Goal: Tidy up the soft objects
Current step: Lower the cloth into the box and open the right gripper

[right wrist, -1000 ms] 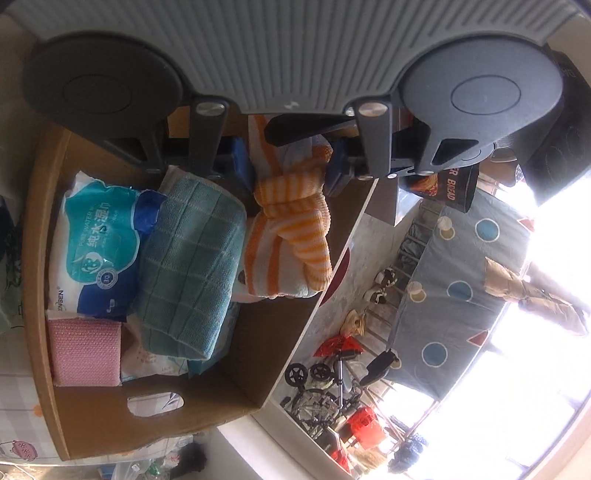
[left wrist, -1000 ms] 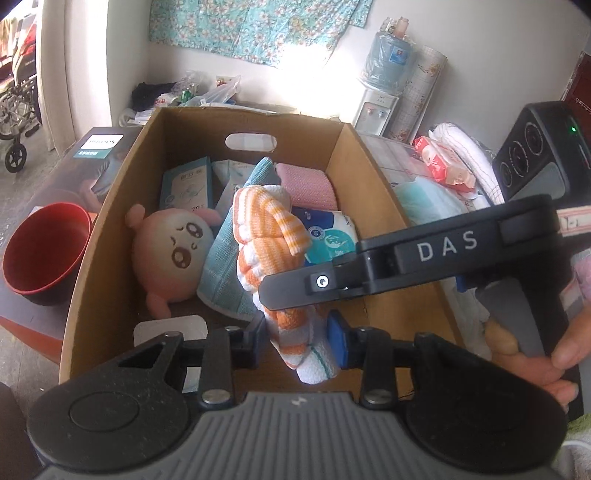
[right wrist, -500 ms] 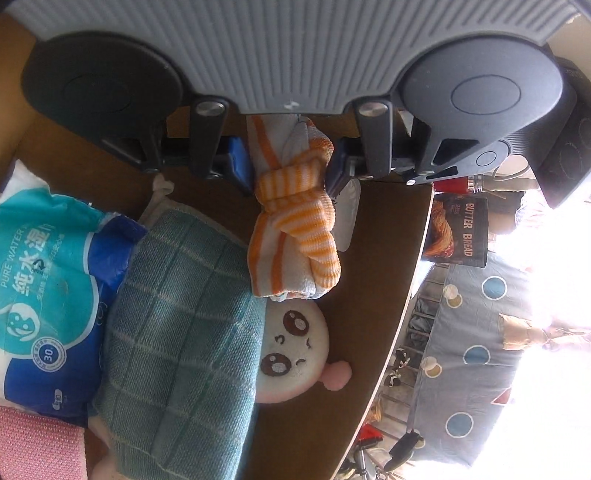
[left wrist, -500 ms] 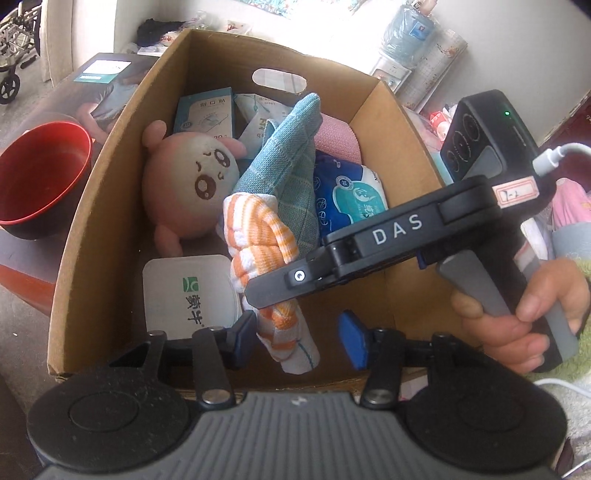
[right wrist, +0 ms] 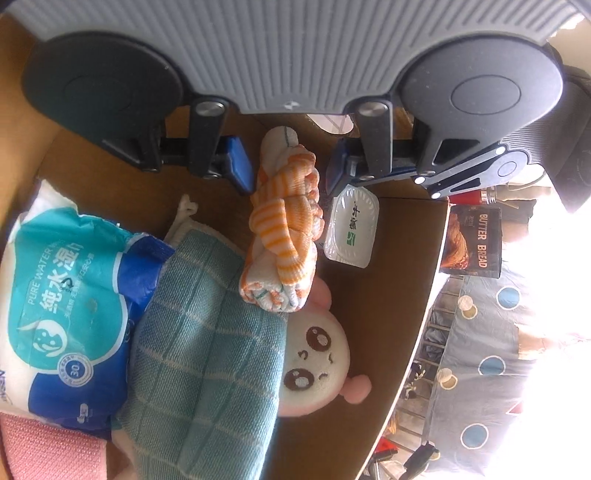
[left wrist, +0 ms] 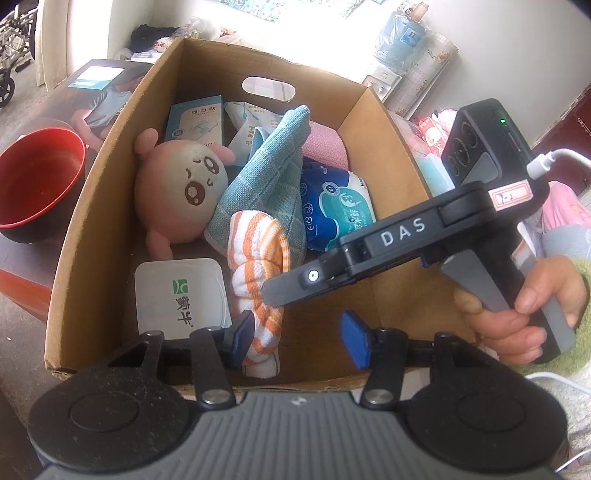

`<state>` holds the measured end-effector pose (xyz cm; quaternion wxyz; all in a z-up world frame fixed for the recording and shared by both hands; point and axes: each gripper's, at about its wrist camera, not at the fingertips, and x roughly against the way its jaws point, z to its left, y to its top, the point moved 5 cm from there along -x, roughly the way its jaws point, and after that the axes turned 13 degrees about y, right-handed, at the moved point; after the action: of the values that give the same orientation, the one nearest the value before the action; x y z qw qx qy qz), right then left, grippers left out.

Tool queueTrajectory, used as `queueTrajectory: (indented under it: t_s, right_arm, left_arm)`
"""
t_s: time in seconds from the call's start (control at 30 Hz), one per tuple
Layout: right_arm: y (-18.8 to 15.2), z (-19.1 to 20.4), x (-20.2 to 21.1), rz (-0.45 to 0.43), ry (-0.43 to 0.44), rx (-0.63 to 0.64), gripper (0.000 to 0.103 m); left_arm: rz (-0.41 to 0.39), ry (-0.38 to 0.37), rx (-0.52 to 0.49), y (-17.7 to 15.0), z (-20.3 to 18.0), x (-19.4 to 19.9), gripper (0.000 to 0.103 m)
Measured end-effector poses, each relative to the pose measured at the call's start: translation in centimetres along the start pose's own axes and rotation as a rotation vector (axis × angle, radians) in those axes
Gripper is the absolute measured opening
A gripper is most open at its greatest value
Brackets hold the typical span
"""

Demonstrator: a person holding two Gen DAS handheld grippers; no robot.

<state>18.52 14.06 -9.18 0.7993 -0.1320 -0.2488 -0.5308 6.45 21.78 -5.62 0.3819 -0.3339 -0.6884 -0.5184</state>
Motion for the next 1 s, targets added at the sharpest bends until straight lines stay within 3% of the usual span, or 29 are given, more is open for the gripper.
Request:
queueTrajectory:
  t_s: [0.3,0.47,0.6,0.7,1.0]
  right_arm:
    - [3.2,-0.4,2.4,-0.206,-0.008,-0.014,0.043]
    - [3.1,0.3,0.3,-0.163,-0.01,0.037,0.033]
    - [2.5,1.3,-1.2,-0.119,-0.046,0.098,0.033]
    - [2.8,0.7,-1.6,-0.101,-0.065,0.072,0.033]
    - [1.5,1.2,2.5,-0.199,0.024,0.041,0.043]
  left_arm:
    - [-0.044,0.032,-0.044,-0.1,-0.8,0.6,0.058]
    - [-0.046,0.038,-0.061,-0.3,-1.2,0.8,0.06]
    - [-0.046,0.046,-0.072,-0.3,-1.4,0.8,0.062]
    - [-0.042,0.054,-0.071,-0.3,-1.5,0.6,0.063]
    - [-0.084,0.095,-0.1,-0.2,-2.6,1.1,0.068]
